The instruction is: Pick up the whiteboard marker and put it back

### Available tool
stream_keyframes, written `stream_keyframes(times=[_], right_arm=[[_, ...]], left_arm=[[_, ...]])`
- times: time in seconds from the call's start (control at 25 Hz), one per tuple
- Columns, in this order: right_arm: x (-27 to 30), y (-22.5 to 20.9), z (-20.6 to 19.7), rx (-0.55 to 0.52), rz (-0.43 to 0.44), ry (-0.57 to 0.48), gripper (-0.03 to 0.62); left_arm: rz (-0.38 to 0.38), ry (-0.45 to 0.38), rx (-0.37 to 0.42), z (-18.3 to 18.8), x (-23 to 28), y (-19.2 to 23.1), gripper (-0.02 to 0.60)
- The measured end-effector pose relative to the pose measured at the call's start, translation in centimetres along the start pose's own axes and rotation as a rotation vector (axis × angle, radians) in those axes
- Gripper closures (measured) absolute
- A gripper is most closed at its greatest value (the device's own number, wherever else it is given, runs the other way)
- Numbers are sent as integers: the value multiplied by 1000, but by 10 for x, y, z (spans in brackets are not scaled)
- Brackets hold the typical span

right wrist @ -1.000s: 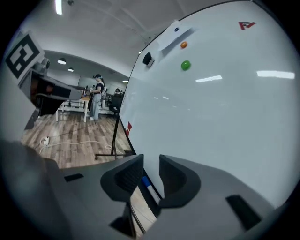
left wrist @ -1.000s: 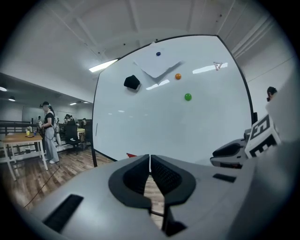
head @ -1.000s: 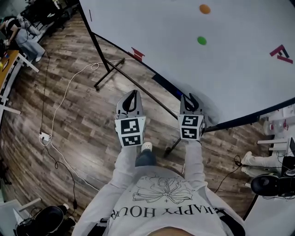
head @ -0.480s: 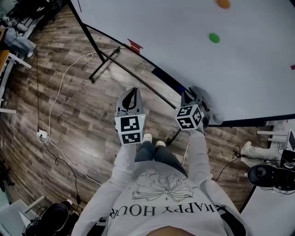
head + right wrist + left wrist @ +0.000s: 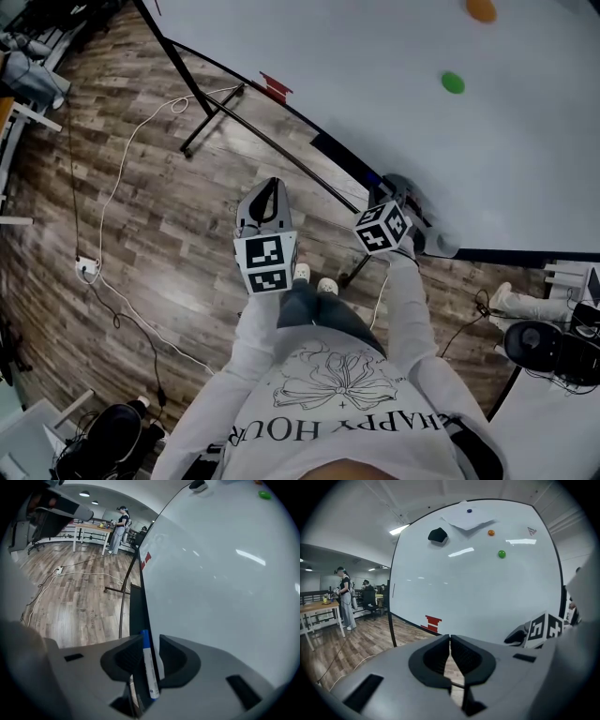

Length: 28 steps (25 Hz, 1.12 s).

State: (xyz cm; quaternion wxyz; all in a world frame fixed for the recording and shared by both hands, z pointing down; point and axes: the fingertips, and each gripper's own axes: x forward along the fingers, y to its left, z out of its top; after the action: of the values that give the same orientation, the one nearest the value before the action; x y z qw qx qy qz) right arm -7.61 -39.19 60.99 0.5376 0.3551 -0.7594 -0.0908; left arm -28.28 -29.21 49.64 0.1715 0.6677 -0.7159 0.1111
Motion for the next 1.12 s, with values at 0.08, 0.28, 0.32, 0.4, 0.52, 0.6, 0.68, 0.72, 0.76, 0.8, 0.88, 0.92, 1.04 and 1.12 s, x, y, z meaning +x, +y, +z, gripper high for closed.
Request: stream_keyframes(times=[0.08,0.28,0.32,0.4,0.52,0.6,0.68,0.72,0.76,0.8,0.88,0.92,1.04,1.12], right_arm=[[8,1,-3,-2,11,27,491],[26,5,-8,-8,38,82,490],[28,6,-9,-9,44,88,486],[31,8,-9,-10,57,96,477],[34,9,-10,-15,60,123,473],[35,9,-11,-24,57,140,475],[39,10,-12,-33,58,149,485],[40,10,-13,-39,58,156,491],[42,11,-14,-47,53,166,497],[43,10,-16,-55,46,176,503],[43,9,-17,-63,33,196,511],[43,8,-17,-61,33,204,511],[42,9,-16,-57,42,220,523],[41,9,-16,-60,40,222,525]], left_arm=[[6,14,-10,-5,5,3,571],[13,43,-27,-14,13,8,569],[13,47,-28,-15,14,9,569],[15,47,-25,-15,16,10,569],[23,48,-26,-15,17,13,570],[26,51,-28,-16,17,15,569],[29,52,-29,-17,18,16,570],[31,52,-29,-17,18,16,570],[32,53,-30,-19,19,16,569],[33,56,-32,-20,18,15,569],[34,64,-35,-22,17,15,569],[35,65,-35,-22,17,15,570],[40,62,-40,-22,15,16,570],[43,62,-46,-24,14,16,569]])
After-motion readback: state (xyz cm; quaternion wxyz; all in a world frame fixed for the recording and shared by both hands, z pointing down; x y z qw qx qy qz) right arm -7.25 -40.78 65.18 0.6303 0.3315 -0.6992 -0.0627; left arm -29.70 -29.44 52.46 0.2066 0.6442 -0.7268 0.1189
